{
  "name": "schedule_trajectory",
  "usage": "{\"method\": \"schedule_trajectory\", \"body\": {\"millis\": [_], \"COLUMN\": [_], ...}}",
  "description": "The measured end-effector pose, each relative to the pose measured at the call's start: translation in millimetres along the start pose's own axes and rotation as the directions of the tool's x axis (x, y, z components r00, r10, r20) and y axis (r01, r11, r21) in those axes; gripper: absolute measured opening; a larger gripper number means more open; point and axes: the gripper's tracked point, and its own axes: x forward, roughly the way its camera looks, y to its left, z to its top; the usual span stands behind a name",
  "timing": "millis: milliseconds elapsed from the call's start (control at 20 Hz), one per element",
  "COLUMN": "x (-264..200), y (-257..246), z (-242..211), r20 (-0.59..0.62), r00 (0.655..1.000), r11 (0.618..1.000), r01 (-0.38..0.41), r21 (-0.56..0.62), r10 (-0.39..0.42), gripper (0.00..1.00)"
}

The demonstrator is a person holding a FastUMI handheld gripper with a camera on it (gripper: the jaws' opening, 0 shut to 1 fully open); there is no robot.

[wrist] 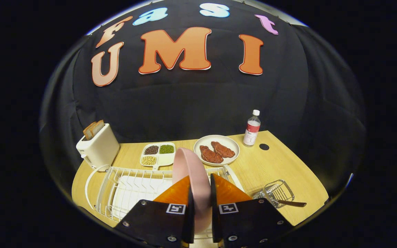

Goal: Take the plate from the dish rack, then take the spoon from the basket and place it into the plate.

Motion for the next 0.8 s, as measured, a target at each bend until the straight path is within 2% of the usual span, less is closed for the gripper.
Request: {"method": "schedule_trajectory", "body": {"millis": [250,400,500,650,800], "x": [-3,-6,-10,-14,-26], "y": [2,-5,6,-3,-8], "z": [9,28,33,32,32], "r20": [0.029,0.089,0.089,0.084,0.073], "r00": [0.999,0.993,0.995,0.994,0.995], "r11": [0.998,0.992,0.997,0.995,0.997], "r01": [0.038,0.09,0.052,0.075,0.066], "r21": [-0.045,-0.087,-0.061,-0.068,-0.034], "r10": [-0.037,-0.083,-0.047,-0.069,-0.063], "gripper": [0.2,0.2,0.12,0.12,0.12]}}
